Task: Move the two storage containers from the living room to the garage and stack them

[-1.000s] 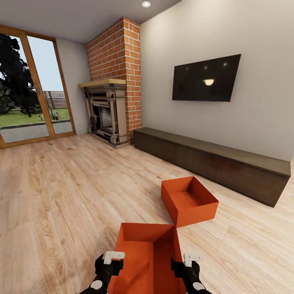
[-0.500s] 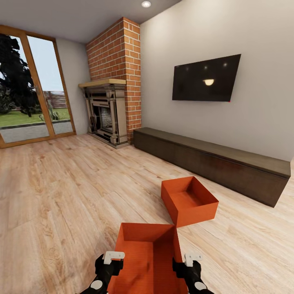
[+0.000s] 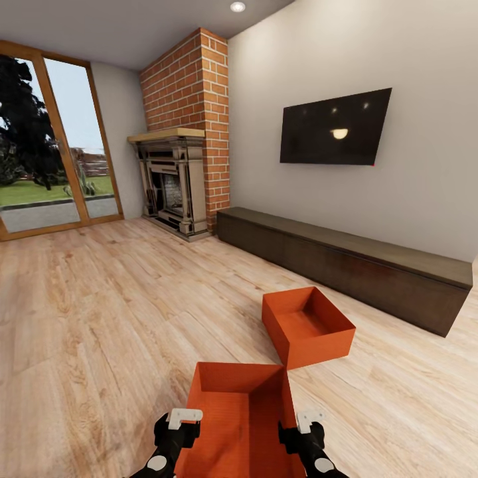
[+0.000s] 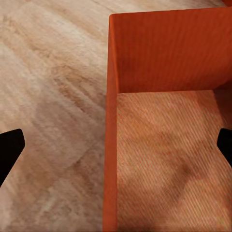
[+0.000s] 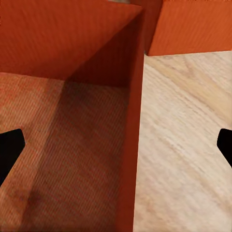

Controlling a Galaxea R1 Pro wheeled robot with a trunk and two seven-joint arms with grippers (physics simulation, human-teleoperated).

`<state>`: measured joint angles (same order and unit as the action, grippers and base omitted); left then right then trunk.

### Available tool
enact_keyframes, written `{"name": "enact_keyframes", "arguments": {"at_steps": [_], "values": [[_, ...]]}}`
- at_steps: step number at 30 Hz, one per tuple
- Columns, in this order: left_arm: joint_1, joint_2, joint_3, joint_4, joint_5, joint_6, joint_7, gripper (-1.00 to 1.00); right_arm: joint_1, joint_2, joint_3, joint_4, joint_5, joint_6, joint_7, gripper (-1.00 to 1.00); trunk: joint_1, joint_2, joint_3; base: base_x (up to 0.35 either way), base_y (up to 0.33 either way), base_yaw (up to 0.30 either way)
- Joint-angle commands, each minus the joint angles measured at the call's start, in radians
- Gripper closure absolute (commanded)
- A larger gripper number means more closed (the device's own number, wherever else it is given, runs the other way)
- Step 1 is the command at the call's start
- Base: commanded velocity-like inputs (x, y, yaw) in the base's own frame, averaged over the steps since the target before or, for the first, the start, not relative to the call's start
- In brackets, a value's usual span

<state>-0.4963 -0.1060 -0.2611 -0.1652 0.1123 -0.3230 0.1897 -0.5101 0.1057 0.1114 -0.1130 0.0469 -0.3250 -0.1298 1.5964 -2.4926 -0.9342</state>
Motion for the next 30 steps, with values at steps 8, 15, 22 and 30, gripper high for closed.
{"name": "enact_keyframes", "arguments": {"at_steps": [8, 15, 22, 30], "values": [[-0.001, 0.0, -0.008, 0.001, 0.01, -0.003, 0.005, -1.0, -0.001, 0.0, 0.007, 0.001, 0.004, -0.002, -0.01, -1.0, 0.006, -0.009, -0.027, 0.0, 0.0, 0.0], [-0.001, 0.0, -0.007, 0.001, 0.01, -0.004, 0.006, -1.0, -0.001, 0.0, 0.007, 0.001, 0.004, -0.003, -0.01, -1.0, 0.007, -0.009, -0.031, 0.0, 0.0, 0.0], [-0.001, 0.0, -0.007, 0.001, 0.011, -0.004, 0.008, -1.0, -0.001, 0.0, 0.007, 0.001, 0.004, -0.003, -0.01, -1.0, 0.01, -0.011, -0.058, 0.0, 0.0, 0.0], [-0.001, 0.0, -0.007, 0.001, 0.012, -0.004, 0.01, -1.0, -0.001, 0.0, 0.007, 0.001, 0.004, -0.004, -0.01, -1.0, 0.011, -0.011, -0.07, 0.0, 0.0, 0.0]]}}
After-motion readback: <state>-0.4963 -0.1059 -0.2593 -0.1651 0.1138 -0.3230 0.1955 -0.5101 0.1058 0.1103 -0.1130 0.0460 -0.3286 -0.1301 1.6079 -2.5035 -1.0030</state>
